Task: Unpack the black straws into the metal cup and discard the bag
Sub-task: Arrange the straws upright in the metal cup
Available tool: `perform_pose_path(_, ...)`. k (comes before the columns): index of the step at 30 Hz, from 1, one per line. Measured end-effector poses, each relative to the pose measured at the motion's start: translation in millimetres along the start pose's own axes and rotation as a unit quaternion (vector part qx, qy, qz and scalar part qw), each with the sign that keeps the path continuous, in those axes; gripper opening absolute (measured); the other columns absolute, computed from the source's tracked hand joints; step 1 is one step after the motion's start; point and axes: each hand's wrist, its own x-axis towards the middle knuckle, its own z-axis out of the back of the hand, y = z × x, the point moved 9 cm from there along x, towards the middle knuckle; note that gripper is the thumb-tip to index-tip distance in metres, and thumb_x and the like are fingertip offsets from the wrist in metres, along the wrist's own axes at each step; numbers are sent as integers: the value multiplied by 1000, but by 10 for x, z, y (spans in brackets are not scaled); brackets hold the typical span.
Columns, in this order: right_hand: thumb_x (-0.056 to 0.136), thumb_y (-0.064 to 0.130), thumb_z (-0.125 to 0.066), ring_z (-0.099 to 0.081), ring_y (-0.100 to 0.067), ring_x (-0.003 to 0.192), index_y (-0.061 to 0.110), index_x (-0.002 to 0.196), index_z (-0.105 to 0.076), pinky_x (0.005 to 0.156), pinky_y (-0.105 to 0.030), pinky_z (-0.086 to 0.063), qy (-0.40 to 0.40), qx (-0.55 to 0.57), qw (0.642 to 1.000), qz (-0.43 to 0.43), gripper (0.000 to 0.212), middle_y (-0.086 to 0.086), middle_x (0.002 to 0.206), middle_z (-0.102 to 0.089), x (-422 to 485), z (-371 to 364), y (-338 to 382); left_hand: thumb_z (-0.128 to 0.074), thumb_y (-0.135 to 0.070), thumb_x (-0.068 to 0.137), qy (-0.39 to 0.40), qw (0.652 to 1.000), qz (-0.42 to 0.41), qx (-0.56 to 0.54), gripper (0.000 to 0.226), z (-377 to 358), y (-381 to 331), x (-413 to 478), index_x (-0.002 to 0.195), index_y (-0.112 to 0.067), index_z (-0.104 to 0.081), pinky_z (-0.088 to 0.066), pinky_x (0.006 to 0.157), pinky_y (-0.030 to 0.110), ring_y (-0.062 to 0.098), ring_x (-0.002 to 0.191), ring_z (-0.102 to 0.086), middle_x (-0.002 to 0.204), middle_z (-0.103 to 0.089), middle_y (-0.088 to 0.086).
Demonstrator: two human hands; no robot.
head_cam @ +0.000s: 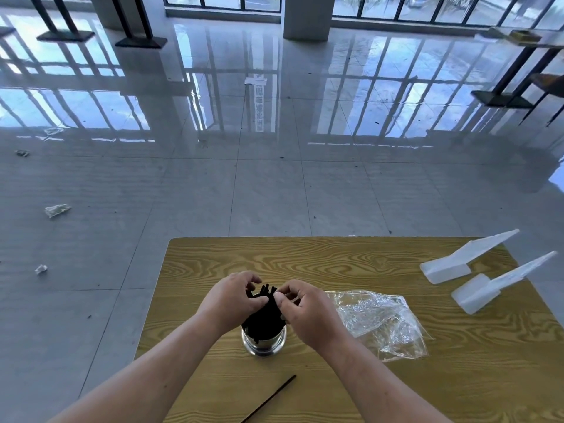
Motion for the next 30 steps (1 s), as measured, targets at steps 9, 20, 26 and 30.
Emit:
perform_pose_path(9, 94, 33, -62, -53, -7, 54, 24, 76, -65, 51, -31, -48, -72, -56, 995, 29, 20, 5, 64, -64, -54, 207, -129, -73, -54, 81, -16, 1000, -10, 2, 46, -3, 0, -112, 123, -45, -60, -45, 75, 21, 2, 98, -59, 115, -56, -22)
perform_pose_path(20, 96, 27, -54, -70, -37, 105, 18, 128, -59, 80, -43, -58, 244, -393, 887, -2, 34, -10, 119, -69, -684, -905, -1385, -66, -60, 80, -21, 998, -56, 14, 51, -134, 3, -278, 127, -46, -52, -47, 78, 28, 7, 98, -62, 125, -51, -22)
perform_pose_path(26, 95, 5, -50, -69, -41, 101, 10, 117, -56, 71, -42, -46, 287, -458, 841, 20, 23, -16, 113, -69, -908, -1292, -1718, -66, -59, 82, -30, 998, -56, 8, 52, -162, 43, -339, 130, -48, -48, -47, 80, 30, 10, 105, -60, 129, -49, -22)
perform_pose_path(30, 95, 8, -50, -69, -39, 103, 10, 115, -58, 74, -41, -48, 260, -458, 850, 0, 21, -14, 114, -70, -867, -1213, -1785, -65, -59, 83, -30, 998, -63, 6, 52, -153, 24, -351, 130, -47, -48, -47, 78, 27, 8, 106, -60, 130, -51, -21)
